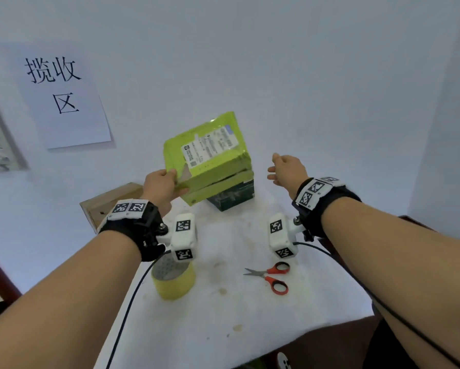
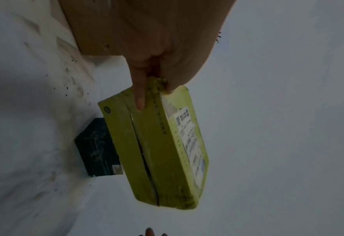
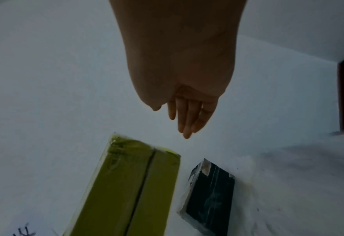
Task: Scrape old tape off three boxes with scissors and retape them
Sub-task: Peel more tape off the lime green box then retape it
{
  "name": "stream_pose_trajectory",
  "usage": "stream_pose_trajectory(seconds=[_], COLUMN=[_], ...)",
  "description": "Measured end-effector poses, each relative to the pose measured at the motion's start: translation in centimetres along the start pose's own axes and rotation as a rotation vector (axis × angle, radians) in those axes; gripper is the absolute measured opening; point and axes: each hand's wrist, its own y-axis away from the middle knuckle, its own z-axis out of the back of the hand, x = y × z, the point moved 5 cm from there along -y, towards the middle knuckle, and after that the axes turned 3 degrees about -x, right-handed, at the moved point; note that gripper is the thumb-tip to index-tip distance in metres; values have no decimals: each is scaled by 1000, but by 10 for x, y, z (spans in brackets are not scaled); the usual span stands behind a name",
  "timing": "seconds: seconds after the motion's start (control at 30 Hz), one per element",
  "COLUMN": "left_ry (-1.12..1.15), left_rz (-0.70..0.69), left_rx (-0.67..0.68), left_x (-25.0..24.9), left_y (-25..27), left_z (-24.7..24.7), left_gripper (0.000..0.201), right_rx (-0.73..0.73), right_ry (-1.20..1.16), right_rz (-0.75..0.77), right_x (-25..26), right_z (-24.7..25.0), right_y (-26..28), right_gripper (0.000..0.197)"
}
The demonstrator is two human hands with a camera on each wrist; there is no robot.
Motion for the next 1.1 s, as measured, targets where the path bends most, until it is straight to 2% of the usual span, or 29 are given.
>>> stream_pose_trajectory(seconds=[0.13, 0.23, 0.3, 0.43, 0.57, 0.67, 0.77, 0.87, 0.97, 1.1], left_ry=[30, -39, -44, 50, 21, -176, -505, -663, -686, -780], left_rz=[52, -29, -108, -209, -176, -164, -240, -271, -283, -290], left_rx=[-49, -76, -79, 27, 95, 89, 63, 103, 113, 208], left_x=[13, 17, 14, 13, 30, 50, 63, 65, 67, 72], left_y=[-37, -65, -80, -100, -119, -127, -133, -133, -131, -124], left_z=[-9, -22, -36, -67, -86, -89, -86, -89, -89, -94], left_gripper=[26, 20, 24, 28, 23, 18, 19, 21, 21, 25], right_rx=[-5, 44, 117, 185, 233, 285, 336, 278, 174, 232], right_ry=[47, 66, 82, 203, 322, 453, 589, 727, 611, 450], right_rz=[80, 116, 123, 147, 138, 82, 53, 29, 11, 33], right_x=[1, 4, 7, 7, -5, -26, -49, -61, -64, -62], right_z=[-18, -39, -56, -77, -90, -105, -115, -112, -105, -112], right_y=[-35, -61, -78, -109, -132, -141, -145, -148, -149, -141], right_gripper=[31, 30, 30, 34, 37, 39, 33, 31, 50, 66])
